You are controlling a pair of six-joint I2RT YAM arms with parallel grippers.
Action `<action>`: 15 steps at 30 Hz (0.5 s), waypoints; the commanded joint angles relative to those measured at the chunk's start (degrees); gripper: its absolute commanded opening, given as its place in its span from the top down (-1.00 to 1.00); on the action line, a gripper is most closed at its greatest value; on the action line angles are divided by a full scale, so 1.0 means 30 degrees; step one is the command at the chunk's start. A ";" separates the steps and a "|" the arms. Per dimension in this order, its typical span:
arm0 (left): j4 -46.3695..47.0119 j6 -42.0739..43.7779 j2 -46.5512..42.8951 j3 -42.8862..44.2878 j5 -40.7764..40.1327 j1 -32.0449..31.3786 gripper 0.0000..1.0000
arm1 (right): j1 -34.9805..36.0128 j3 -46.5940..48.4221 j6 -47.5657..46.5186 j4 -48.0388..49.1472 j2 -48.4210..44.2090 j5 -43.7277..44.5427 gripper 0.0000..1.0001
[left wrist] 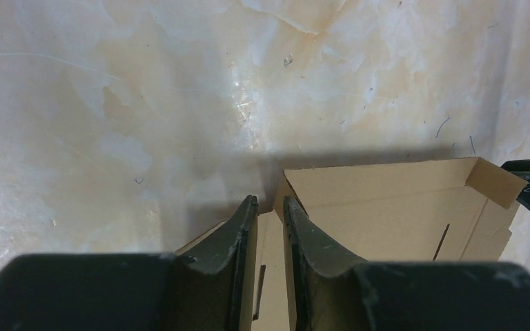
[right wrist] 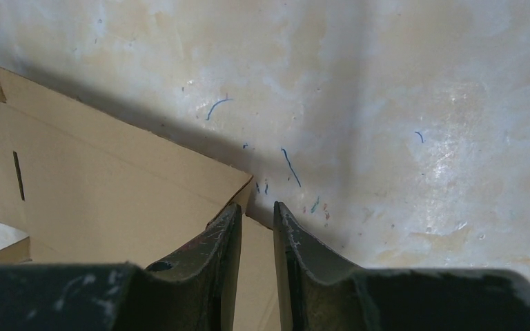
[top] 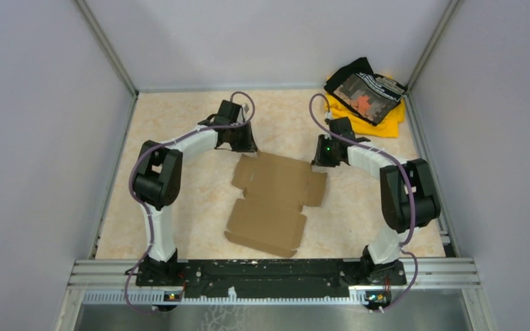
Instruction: Fold the paper box
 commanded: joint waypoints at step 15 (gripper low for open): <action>-0.0042 -0.0204 0.0164 0.0560 0.0407 -0.0442 0.50 | 0.1105 0.1600 0.0436 0.0314 0.0587 0.0318 0.52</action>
